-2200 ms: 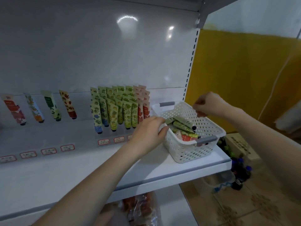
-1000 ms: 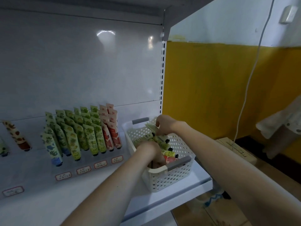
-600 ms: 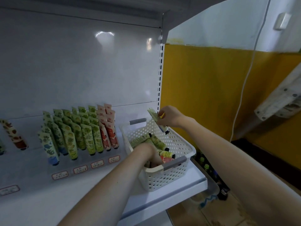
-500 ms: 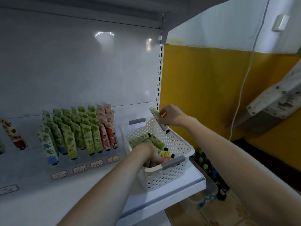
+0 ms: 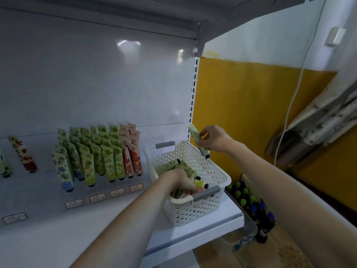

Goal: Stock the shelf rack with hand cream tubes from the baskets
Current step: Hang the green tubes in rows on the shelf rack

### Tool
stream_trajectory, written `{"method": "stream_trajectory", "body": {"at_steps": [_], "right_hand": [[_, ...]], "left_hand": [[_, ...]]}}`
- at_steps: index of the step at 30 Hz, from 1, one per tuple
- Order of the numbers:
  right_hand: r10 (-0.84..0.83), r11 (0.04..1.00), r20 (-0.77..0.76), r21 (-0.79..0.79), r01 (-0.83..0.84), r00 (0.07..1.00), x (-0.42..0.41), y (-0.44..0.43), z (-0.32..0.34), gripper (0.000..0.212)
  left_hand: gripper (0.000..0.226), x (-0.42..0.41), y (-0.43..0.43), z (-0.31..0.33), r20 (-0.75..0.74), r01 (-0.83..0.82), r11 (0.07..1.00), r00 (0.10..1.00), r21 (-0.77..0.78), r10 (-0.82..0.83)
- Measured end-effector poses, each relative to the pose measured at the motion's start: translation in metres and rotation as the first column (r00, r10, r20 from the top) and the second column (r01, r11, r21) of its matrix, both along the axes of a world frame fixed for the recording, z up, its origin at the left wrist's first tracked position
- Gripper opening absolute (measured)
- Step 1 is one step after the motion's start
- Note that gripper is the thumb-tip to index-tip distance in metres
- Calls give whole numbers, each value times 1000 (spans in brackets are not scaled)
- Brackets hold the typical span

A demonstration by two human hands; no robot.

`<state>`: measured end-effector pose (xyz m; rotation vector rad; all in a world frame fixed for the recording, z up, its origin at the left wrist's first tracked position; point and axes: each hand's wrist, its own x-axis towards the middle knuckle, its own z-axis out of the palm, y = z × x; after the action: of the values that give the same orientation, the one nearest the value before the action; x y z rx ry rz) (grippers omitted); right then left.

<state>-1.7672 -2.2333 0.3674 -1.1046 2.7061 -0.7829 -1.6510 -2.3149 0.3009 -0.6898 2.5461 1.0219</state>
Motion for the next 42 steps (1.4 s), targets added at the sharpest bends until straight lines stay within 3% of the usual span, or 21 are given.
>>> {"method": "stream_trajectory", "body": {"at_steps": [3, 9, 14, 18, 21, 23, 26, 29, 36, 42], "right_hand": [[-11, 1000, -5, 4, 11, 1000, 0, 2, 0, 41], [-18, 1000, -30, 12, 18, 999, -1, 5, 0, 42], [-20, 999, -33, -37, 19, 999, -3, 9, 1, 42], [-22, 986, -9, -167, 20, 1000, 4, 14, 7, 38], [12, 944, 55, -330, 7, 998, 18, 16, 14, 36], [64, 895, 155, -447, 12, 986, 35, 17, 18, 36], [237, 805, 356, -593, 23, 904, 71, 16, 22, 31], [432, 735, 520, -676, 46, 737, 116, 11, 19, 16], [629, 744, 610, -652, -145, 482, 209, -15, -17, 31], [682, 731, 654, -603, -320, 328, 264, -38, -37, 19]], "left_hand": [[44, -2, 0, -2, -57, -26, 998, 998, 64, 30], [30, -4, -1, -5, -149, 4, 999, 989, -47, -11], [28, -3, -2, 3, -398, -113, 985, 916, -132, 51], [30, 12, -8, 25, -571, -238, 967, 783, 92, 247], [38, 37, -15, 40, -688, -324, 911, 601, 255, 406], [33, 63, -19, 49, -699, -282, 859, 500, 426, 511], [24, 107, -22, 56, -649, -110, 736, 397, 668, 649], [30, 149, -23, 55, -663, -68, 719, 336, 691, 669], [39, 226, -46, 42, -628, -211, 636, 113, 742, 770], [32, 281, -68, 33, -659, -223, 659, 87, 718, 747]]}}
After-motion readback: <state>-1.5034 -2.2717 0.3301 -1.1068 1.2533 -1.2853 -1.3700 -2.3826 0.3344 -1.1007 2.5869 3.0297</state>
